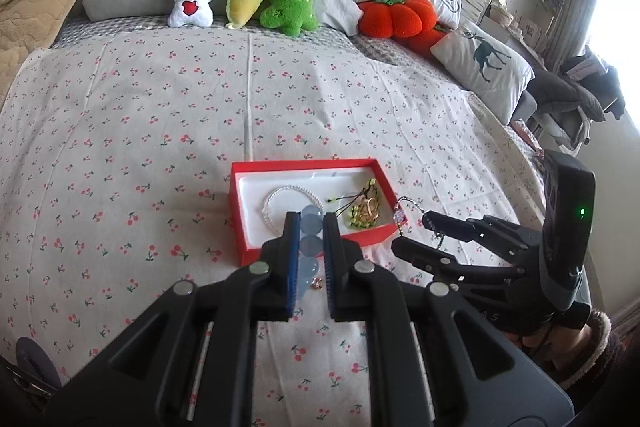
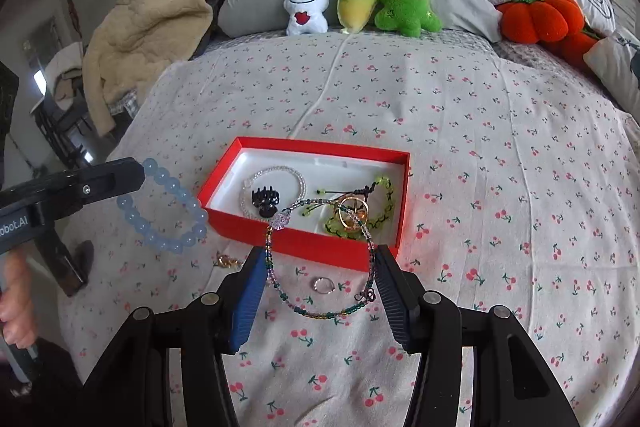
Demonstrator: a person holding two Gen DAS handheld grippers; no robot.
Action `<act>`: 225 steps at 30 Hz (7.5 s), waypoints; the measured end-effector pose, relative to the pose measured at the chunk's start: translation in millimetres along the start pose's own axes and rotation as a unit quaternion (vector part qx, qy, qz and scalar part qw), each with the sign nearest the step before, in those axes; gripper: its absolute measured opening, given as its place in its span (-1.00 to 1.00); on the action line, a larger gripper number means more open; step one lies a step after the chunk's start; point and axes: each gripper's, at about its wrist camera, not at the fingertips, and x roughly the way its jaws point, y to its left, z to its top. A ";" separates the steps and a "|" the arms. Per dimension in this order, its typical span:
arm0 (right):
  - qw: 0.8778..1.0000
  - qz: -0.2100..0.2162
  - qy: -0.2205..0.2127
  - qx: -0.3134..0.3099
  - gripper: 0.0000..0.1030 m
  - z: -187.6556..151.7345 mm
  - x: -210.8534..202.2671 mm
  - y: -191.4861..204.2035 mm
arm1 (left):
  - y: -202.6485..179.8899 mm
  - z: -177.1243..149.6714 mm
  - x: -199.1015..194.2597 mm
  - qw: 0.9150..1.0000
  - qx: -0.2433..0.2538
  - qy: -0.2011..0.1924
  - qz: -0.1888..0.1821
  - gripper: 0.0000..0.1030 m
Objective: Organize jewelry
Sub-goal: 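Carry both bracelets into the red box and open both tools, then lift both open tools away from the box, then grasp a gold earring with the left tool while the right tool approaches the silver ring, then hold the gold earring in the left tool while the right tool grasps the silver ring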
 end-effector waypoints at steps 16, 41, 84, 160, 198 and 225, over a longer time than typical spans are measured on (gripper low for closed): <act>0.999 -0.011 0.020 0.031 0.08 28.2 45.7 -25.3 | 22.1 14.1 83.6 0.997 -0.058 0.044 -0.012 -0.75; 0.999 -0.038 0.012 -0.017 0.16 38.1 61.6 -9.3 | 44.4 3.6 56.1 0.994 -0.004 0.041 0.096 0.15; 0.995 -0.028 0.095 -0.032 0.57 -54.0 38.9 2.7 | 40.8 -91.3 69.1 0.985 0.103 0.106 0.084 0.30; 0.993 -0.046 0.101 -0.042 -0.65 -31.0 89.5 19.9 | 56.3 -83.9 57.6 0.984 0.058 0.135 0.096 -0.68; 0.992 -0.021 0.109 -0.055 -0.03 -35.1 86.8 22.9 | 54.1 -82.3 56.4 0.986 0.052 0.138 0.081 -0.68; 0.997 0.011 0.075 -0.015 -0.73 -27.4 45.9 10.1 | 44.5 -60.3 42.2 0.992 0.033 0.099 0.070 -0.68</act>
